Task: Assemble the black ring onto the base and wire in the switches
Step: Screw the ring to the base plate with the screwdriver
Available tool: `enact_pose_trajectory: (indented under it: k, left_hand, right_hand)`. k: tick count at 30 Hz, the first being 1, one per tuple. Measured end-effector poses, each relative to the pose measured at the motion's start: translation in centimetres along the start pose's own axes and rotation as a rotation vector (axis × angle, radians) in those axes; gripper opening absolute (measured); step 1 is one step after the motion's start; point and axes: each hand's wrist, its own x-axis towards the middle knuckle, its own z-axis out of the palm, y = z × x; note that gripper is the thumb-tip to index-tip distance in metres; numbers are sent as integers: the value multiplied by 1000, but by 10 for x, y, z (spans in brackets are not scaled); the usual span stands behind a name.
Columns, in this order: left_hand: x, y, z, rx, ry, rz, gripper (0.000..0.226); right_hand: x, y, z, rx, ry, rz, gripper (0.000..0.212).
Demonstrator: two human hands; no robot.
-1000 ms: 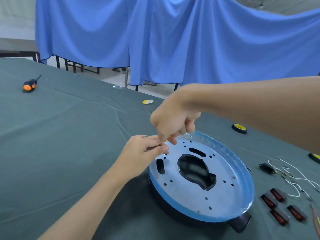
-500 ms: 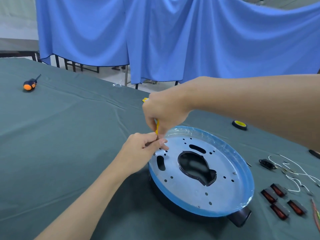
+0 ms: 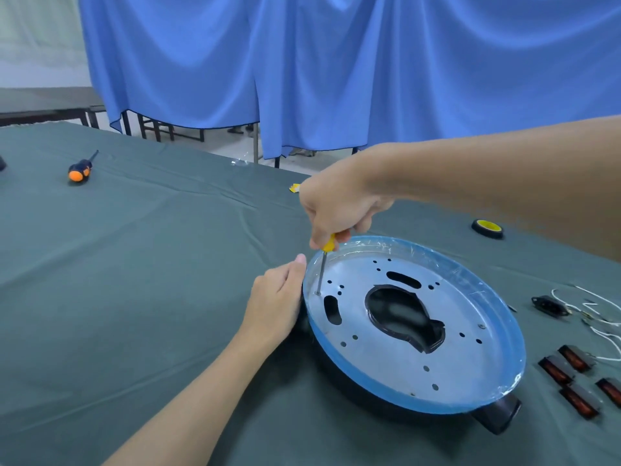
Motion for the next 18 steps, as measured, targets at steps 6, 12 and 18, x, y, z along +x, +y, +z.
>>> enact_pose_trajectory:
  k: [6, 12, 18]
  left_hand:
    - [2, 3, -1, 33, -20, 52, 52]
    - [4, 3, 0, 61, -12, 75, 50]
    - [8, 3, 2, 75, 5, 55, 49]
  right_hand:
    - [1, 8, 5, 226, 7, 152, 25]
    - [-27, 15, 6, -176, 27, -42, 17]
    - [-28, 11, 11, -738, 302, -614, 21]
